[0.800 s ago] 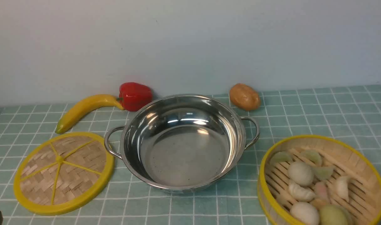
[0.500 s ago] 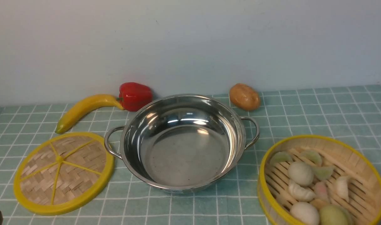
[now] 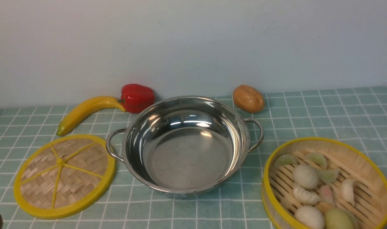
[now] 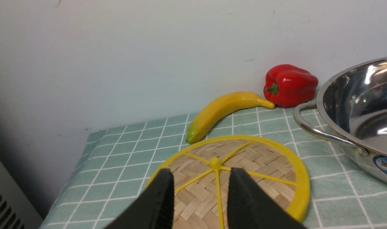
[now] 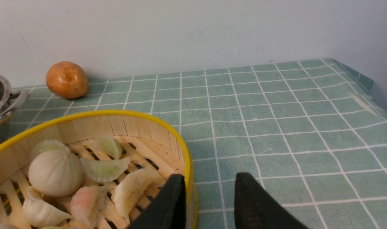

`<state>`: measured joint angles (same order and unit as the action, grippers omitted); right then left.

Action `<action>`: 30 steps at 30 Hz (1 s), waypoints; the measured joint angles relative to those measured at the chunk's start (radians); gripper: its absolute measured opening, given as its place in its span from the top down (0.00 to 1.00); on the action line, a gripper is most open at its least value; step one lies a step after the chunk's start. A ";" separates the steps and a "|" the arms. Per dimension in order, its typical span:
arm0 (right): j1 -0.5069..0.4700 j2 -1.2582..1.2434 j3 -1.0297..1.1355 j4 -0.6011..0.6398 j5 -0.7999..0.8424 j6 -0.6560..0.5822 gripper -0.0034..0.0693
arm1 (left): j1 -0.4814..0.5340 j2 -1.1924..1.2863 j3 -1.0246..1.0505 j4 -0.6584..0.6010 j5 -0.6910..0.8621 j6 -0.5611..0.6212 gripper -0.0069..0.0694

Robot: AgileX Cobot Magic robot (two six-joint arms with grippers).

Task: Place the steamer in the pot on the blue tablecloth, and put the lid on the steamer.
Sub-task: 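Reach for and grasp the rim of the bamboo steamer holding the buns with the right gripper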

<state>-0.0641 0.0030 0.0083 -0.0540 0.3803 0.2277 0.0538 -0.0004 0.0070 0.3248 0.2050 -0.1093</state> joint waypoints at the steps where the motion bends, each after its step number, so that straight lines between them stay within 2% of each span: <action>1: 0.000 0.000 0.001 0.000 -0.003 0.000 0.62 | 0.000 0.000 0.000 0.000 0.000 0.002 0.60; 4: 0.000 0.000 0.001 0.027 -0.059 0.009 0.62 | 0.000 0.000 0.000 -0.007 -0.004 0.003 0.60; 6: 0.000 0.000 0.001 0.194 -0.190 0.084 0.62 | 0.000 0.000 0.000 -0.090 -0.083 -0.065 0.60; 7: 0.000 0.000 0.001 0.194 -0.199 0.092 0.62 | 0.000 0.000 0.000 -0.090 -0.083 -0.065 0.60; 9: 0.001 0.000 0.001 0.390 -0.288 0.194 0.62 | 0.000 0.000 0.000 -0.225 -0.247 -0.201 0.59; 12: 0.001 0.000 0.001 0.603 -0.380 0.290 0.62 | 0.000 0.000 0.000 -0.342 -0.418 -0.339 0.59; 15: 0.001 0.000 0.001 0.729 -0.478 0.321 0.62 | 0.000 0.000 0.000 -0.389 -0.584 -0.405 0.59; 16: 0.001 0.000 0.001 0.729 -0.485 0.321 0.62 | 0.000 0.000 0.000 -0.391 -0.595 -0.406 0.59; 19: 0.002 0.000 0.001 0.782 -0.575 0.355 0.62 | 0.000 0.000 0.000 -0.392 -0.780 -0.427 0.59; 20: 0.002 0.000 0.001 0.782 -0.575 0.358 0.62 | 0.000 0.000 0.000 -0.392 -0.790 -0.429 0.59; 21: 0.002 0.000 -0.004 0.769 -0.594 0.375 0.62 | 0.000 -0.001 -0.001 -0.393 -0.875 -0.427 0.59; 23: 0.003 -0.001 -0.106 0.593 -0.607 0.368 0.62 | 0.000 -0.002 -0.081 -0.372 -0.836 -0.394 0.58; 24: 0.003 -0.001 -0.117 0.576 -0.607 0.367 0.62 | 0.000 -0.002 -0.102 -0.365 -0.809 -0.389 0.58; 25: 0.003 0.009 -0.177 0.488 -0.598 0.359 0.62 | 0.000 -0.002 -0.147 -0.349 -0.742 -0.374 0.57; 27: 0.003 0.094 -0.374 0.262 -0.477 0.351 0.62 | 0.000 0.030 -0.307 -0.307 -0.476 -0.323 0.53; 29: 0.003 0.181 -0.497 0.160 -0.332 0.351 0.62 | 0.000 0.091 -0.440 -0.298 -0.239 -0.288 0.51; 30: 0.003 0.194 -0.513 0.150 -0.290 0.351 0.62 | 0.000 0.099 -0.453 -0.296 -0.186 -0.281 0.51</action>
<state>-0.0615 0.1965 -0.5042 0.0959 0.0904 0.5786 0.0538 0.0988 -0.4458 0.0293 0.0195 -0.3904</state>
